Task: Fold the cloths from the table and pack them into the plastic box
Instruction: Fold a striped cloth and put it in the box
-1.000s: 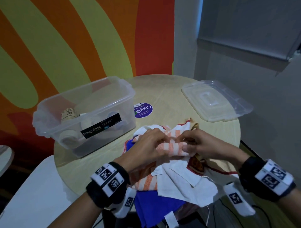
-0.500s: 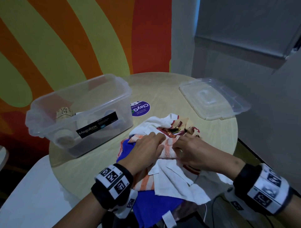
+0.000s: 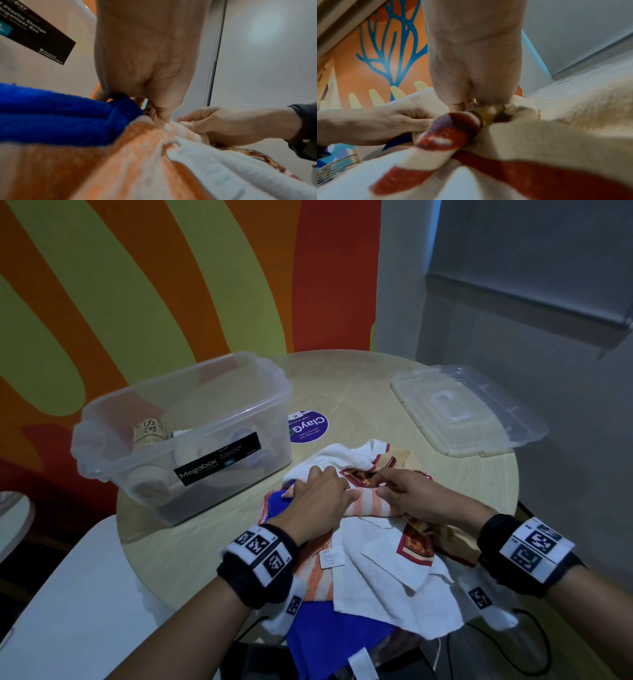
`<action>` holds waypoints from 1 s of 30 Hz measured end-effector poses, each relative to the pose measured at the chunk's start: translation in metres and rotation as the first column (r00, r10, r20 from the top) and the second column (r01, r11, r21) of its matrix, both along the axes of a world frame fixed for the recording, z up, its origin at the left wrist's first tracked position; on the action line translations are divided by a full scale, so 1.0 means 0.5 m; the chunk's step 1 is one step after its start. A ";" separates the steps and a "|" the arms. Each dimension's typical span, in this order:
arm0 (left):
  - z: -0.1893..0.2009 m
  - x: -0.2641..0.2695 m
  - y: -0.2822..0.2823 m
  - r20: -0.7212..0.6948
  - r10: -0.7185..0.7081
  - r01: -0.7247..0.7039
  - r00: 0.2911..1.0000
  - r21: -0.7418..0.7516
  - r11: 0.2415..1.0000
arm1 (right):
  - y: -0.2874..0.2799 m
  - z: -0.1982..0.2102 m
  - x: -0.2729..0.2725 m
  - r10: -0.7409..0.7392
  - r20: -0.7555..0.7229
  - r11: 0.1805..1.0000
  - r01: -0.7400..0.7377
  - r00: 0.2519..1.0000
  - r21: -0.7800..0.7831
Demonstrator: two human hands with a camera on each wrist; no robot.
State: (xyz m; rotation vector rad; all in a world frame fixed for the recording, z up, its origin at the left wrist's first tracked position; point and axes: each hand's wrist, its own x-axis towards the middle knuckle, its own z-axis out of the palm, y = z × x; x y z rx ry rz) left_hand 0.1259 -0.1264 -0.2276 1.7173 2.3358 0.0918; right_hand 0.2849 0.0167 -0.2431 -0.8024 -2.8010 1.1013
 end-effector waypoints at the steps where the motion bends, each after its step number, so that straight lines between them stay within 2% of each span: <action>1: -0.004 -0.005 0.007 -0.002 0.017 -0.018 1.000 -0.024 1.000 | 0.001 -0.002 0.001 -0.013 -0.006 1.000 0.013 1.000 -0.020; 3: -0.005 -0.012 0.019 0.084 0.084 -0.081 0.993 -0.034 0.996 | 0.007 -0.004 0.007 -0.008 -0.001 0.998 0.008 1.000 -0.058; 6: -0.009 -0.016 0.030 0.200 0.153 -0.162 0.968 0.032 0.986 | 0.009 0.006 0.012 0.027 0.024 0.996 -0.025 0.999 -0.084; 9: -0.016 -0.017 0.031 0.234 0.161 -0.181 0.959 0.065 0.981 | 0.005 0.015 0.012 0.025 0.033 0.991 -0.020 0.999 -0.132; 11: -0.016 -0.013 0.028 0.214 0.155 -0.174 0.964 0.072 0.982 | 0.004 0.011 0.013 0.023 0.046 0.999 -0.021 0.999 -0.046; 14: -0.010 -0.009 0.012 0.179 0.083 -0.095 0.980 0.064 0.993 | -0.003 0.013 0.018 0.062 -0.020 0.984 -0.057 0.998 0.171; 17: 0.009 -0.015 -0.015 0.192 -0.093 0.074 0.977 0.106 0.992 | -0.018 0.062 0.026 0.125 -0.146 0.971 -0.092 0.981 0.219; 19: 0.044 -0.020 -0.035 0.256 -0.174 0.126 0.951 0.193 0.973 | -0.029 0.117 0.025 0.145 -0.213 0.980 -0.110 0.966 0.165; 21: 0.093 -0.027 -0.052 0.339 -0.187 0.106 0.922 0.243 0.964 | -0.037 0.176 0.016 0.182 -0.281 0.982 -0.157 0.942 0.110; 24: 0.176 -0.043 -0.078 0.430 -0.205 0.062 0.879 0.324 0.944 | -0.053 0.262 -0.014 0.263 -0.361 0.962 -0.213 0.895 0.172; 28: 0.267 -0.102 -0.124 0.396 -0.159 -0.040 0.904 0.451 0.892 | -0.074 0.327 -0.089 0.241 -0.444 0.970 -0.194 0.863 0.149; 30: 0.300 -0.137 -0.149 0.279 -0.135 -0.005 0.951 0.452 0.892 | -0.097 0.335 -0.135 0.244 -0.428 0.968 -0.193 0.870 0.160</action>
